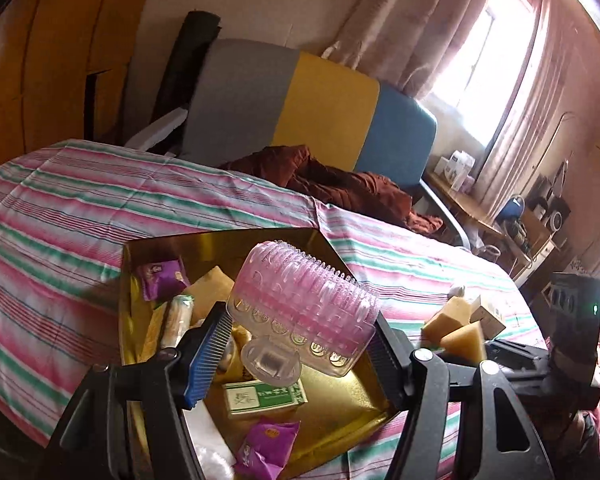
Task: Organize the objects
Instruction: 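Carry the pink roller and yellow sponge into the gold tray and open both grippers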
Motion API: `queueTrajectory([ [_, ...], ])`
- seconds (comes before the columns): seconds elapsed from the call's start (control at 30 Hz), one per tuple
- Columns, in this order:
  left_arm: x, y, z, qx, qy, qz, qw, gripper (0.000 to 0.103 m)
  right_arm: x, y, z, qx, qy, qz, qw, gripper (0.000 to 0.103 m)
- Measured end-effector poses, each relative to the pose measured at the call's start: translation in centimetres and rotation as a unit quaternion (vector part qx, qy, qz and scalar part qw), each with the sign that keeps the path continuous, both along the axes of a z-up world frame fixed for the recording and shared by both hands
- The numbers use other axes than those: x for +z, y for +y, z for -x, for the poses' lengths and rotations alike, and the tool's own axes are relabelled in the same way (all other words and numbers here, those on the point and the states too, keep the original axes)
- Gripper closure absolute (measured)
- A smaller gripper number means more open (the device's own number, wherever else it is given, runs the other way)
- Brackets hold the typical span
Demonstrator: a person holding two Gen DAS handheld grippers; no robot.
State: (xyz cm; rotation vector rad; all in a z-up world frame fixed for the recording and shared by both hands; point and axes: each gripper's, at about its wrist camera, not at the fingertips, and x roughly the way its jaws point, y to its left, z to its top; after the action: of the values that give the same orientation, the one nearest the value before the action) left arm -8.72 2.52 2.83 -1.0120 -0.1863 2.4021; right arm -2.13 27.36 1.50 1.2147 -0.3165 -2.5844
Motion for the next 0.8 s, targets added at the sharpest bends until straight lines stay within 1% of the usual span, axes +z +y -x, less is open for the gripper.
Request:
queueTrajectory([
  [0.2, -1.2, 2.5, 1.8, -0.018, -0.015, 0.011, 0.9997, 0.036, -2.2, -2.7, 1.2, 0.028, -0.012, -0.028, 0.999, 0.047],
  [0.33, -1.6, 4.2, 3.2, -0.028, -0.023, 0.009, 0.9993, 0.036, -3.6, -3.4, 2.1, 0.033, -0.025, -0.027, 0.999, 0.047],
  [0.5, -2.8, 5.3, 5.9, -0.025, -0.062, -0.008, 0.9977, 0.036, -4.9, -4.4, 2.5, 0.048, -0.031, -0.03, 0.998, 0.046],
  [0.6, -3.4, 6.4, 7.0, -0.023, -0.064, 0.002, 0.9977, 0.035, -5.5, -5.0, 2.9, 0.055, -0.034, -0.034, 0.997, 0.046],
  [0.67, -4.0, 7.1, 8.0, -0.023, -0.072, 0.012, 0.997, 0.033, -6.1, -5.4, 3.0, 0.059, -0.04, -0.037, 0.997, 0.042],
  [0.7, -4.3, 7.3, 8.5, -0.024, -0.08, 0.015, 0.9964, 0.03, -6.4, -5.6, 2.9, 0.06, -0.044, -0.036, 0.997, 0.034],
  [0.73, -4.5, 7.5, 8.9, -0.032, -0.085, 0.011, 0.9958, 0.022, -6.7, -5.7, 3.0, 0.061, -0.048, -0.036, 0.996, 0.03],
  [0.77, -4.5, 7.6, 9.0, -0.036, -0.084, 0.007, 0.9958, 0.02, -7.0, -5.8, 3.0, 0.062, -0.051, -0.038, 0.996, 0.028],
  [0.8, -4.4, 7.6, 9.2, -0.039, -0.082, 0.006, 0.9958, 0.02, -7.3, -5.9, 3.0, 0.062, -0.054, -0.041, 0.996, 0.028],
])
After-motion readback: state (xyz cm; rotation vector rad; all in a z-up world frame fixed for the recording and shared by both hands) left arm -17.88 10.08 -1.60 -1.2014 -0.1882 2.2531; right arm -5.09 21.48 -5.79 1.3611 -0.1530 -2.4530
